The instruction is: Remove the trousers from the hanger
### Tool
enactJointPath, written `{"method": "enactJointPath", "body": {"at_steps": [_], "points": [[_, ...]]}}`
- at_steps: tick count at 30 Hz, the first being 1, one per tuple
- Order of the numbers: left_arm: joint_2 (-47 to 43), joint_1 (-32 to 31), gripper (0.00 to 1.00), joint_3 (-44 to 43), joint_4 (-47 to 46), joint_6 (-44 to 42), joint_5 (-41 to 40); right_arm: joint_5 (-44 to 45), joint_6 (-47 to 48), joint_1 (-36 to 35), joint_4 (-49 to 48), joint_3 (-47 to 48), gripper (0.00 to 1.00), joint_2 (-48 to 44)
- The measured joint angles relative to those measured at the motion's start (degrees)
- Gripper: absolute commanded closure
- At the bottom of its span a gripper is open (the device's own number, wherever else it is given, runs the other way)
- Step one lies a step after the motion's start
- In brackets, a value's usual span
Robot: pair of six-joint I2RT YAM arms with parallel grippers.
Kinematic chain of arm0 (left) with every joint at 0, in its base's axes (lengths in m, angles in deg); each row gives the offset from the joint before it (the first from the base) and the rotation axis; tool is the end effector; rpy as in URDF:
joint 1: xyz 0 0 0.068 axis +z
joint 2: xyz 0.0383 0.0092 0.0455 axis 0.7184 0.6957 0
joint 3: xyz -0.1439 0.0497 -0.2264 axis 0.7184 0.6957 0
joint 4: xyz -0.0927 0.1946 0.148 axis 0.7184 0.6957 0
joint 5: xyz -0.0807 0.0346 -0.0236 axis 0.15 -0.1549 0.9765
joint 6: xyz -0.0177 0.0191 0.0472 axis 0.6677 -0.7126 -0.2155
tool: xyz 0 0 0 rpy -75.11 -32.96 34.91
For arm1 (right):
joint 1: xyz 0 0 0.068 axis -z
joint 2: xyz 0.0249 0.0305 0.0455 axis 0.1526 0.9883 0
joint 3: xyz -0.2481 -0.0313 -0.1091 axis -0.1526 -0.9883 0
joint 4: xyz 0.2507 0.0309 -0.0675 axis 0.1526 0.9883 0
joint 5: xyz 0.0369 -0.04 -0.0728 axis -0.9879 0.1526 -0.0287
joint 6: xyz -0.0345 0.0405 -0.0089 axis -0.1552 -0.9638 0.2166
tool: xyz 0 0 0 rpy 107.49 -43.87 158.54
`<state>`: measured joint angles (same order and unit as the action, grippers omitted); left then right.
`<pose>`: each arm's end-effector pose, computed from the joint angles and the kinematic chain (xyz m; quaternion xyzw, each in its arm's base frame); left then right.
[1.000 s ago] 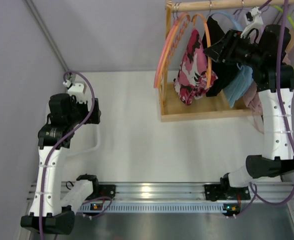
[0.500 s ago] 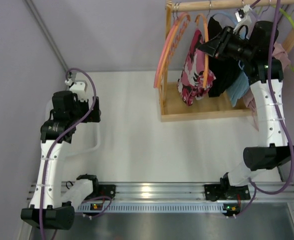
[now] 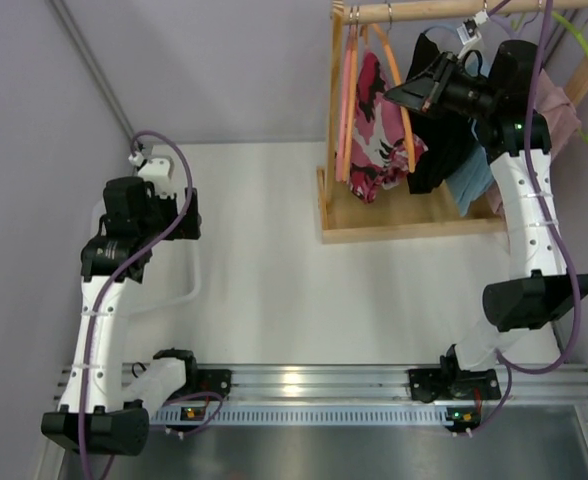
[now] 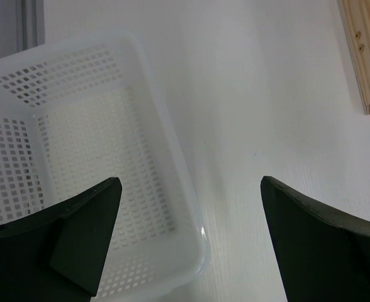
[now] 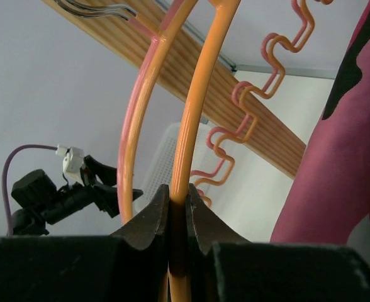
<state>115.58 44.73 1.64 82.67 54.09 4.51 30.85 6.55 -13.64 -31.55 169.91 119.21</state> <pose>0.1920 -0.0062 0.3891 0.0383 0.8749 -0.0247 0.4822 0.3427 0.0552 0.5114 -0.0437 0.7312 0.5078 0.4535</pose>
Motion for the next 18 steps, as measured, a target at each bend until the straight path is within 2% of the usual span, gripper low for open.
{"method": "enactJointPath", "body": {"at_steps": [9, 18], "points": [[-1.40, 0.00, 0.01, -4.57, -4.74, 2.10, 3.10, -5.33, -14.47, 0.13, -10.03, -2.05, 1.00, 0.52], [-7.48, 0.00, 0.01, -0.61, -16.94, 5.44, 10.93, -10.40, -33.55, 2.32, -26.01, -7.19, 1.00, 0.52]]}}
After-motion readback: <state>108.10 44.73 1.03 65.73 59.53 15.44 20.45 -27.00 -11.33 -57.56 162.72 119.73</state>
